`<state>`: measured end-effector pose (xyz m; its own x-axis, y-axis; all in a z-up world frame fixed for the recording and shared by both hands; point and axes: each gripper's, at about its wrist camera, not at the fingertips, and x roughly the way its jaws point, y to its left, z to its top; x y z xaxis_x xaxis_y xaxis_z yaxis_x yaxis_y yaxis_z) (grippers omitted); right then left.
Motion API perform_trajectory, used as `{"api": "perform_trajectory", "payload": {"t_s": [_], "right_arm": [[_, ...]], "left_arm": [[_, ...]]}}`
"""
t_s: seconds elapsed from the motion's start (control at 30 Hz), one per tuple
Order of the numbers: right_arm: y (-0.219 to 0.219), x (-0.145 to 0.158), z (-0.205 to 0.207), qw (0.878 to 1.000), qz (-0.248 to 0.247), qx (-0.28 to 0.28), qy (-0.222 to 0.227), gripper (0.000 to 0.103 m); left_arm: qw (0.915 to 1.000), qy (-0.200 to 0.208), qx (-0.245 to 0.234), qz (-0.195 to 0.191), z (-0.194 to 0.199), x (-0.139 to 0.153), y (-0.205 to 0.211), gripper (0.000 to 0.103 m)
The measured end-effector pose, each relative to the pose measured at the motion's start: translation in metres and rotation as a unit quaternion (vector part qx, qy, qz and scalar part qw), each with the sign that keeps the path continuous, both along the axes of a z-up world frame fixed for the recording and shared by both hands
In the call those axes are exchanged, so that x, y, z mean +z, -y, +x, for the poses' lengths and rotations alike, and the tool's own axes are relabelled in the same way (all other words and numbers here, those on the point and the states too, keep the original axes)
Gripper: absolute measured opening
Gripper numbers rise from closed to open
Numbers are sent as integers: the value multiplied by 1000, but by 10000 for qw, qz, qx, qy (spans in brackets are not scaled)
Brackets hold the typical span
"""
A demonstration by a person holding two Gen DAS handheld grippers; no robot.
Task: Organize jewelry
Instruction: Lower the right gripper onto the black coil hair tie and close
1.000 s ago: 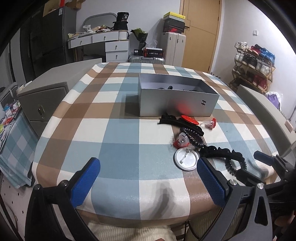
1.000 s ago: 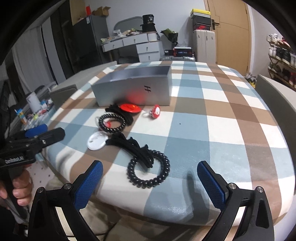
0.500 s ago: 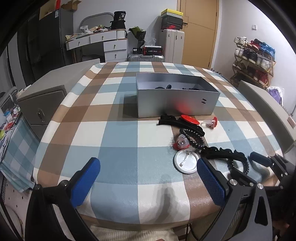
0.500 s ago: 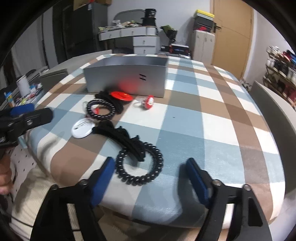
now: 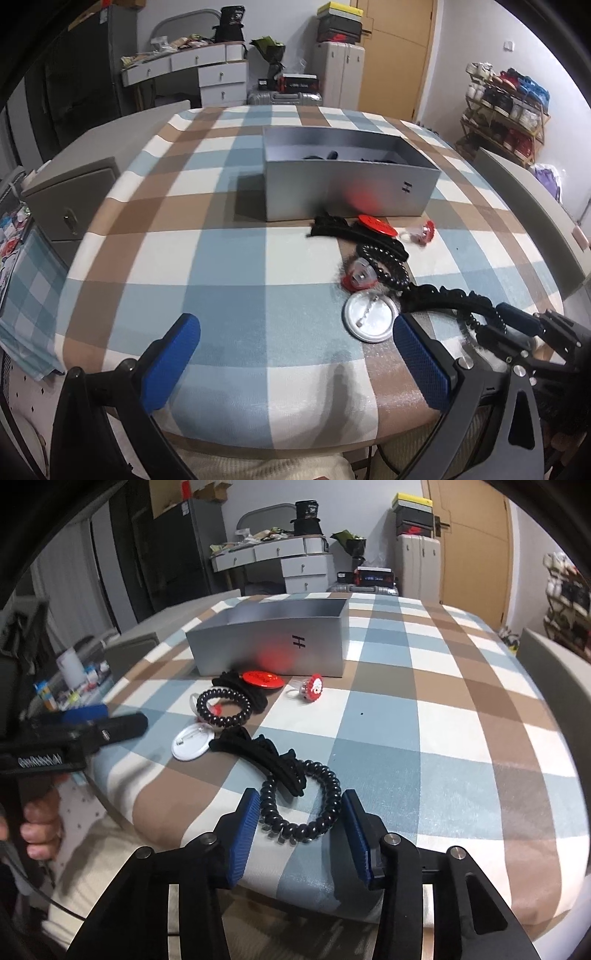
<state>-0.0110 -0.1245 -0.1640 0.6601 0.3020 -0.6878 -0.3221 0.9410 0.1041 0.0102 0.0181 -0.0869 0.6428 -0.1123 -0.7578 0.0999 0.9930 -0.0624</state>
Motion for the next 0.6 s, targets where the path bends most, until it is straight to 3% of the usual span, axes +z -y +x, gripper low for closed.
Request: {"api": "perform_trajectory", "payload": {"t_s": [0.33,0.6], "right_arm": [[6,3,-10,9999,74,98,18,44],[14,5,-15,9998,-157,-118,94,44]], "left_arm": [[9971,-405,-644,15,19,-12,22,102],[9926,-314,-1122,356,22,-13,41,101]]}}
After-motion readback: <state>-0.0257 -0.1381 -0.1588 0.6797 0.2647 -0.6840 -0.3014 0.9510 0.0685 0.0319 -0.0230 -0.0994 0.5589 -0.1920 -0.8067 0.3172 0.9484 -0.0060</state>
